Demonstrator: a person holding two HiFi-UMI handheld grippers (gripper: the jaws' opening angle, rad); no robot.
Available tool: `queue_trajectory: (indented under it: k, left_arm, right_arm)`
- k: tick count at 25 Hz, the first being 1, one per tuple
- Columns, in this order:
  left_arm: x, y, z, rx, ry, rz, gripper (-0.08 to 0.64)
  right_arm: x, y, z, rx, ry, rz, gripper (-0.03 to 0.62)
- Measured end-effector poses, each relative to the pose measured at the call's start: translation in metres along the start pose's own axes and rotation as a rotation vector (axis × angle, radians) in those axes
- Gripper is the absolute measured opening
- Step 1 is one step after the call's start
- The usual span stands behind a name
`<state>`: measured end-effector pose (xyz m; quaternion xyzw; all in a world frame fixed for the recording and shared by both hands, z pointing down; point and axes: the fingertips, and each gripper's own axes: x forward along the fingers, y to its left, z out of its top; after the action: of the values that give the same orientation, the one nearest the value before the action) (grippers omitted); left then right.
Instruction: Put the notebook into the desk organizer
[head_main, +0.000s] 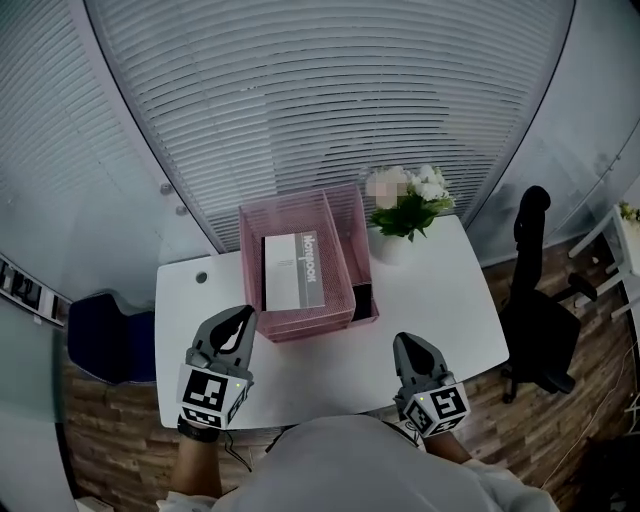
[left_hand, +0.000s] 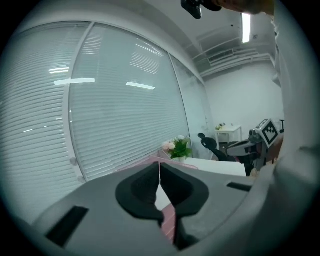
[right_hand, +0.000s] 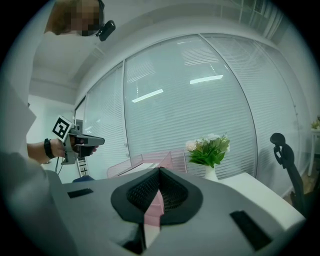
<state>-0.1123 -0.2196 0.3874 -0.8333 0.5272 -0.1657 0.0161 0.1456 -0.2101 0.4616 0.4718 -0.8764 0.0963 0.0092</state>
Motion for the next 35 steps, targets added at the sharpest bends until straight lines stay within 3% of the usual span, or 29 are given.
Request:
queue_trajectory:
  k: [4, 8, 19, 35]
  left_arm:
    - [-0.016, 0.003, -0.007, -0.115, -0.056, 0.047, 0.009]
    - [-0.025, -0.002, -0.022, -0.16, -0.061, 0.059, 0.009]
    - [-0.026, -0.008, -0.043, -0.206, -0.054, 0.067, 0.009]
    - [-0.025, -0.015, -0.05, -0.205, -0.032, 0.048, 0.009]
  right_arm:
    - [0.004, 0.006, 0.004, -0.016, -0.002, 0.011, 0.014]
    - [0.008, 0.011, 0.006, -0.029, -0.002, 0.022, 0.014]
    - [0.011, 0.016, 0.006, -0.045, 0.0, 0.026, 0.012]
    - [0.011, 0.019, 0.007, -0.04, -0.009, 0.029, 0.012]
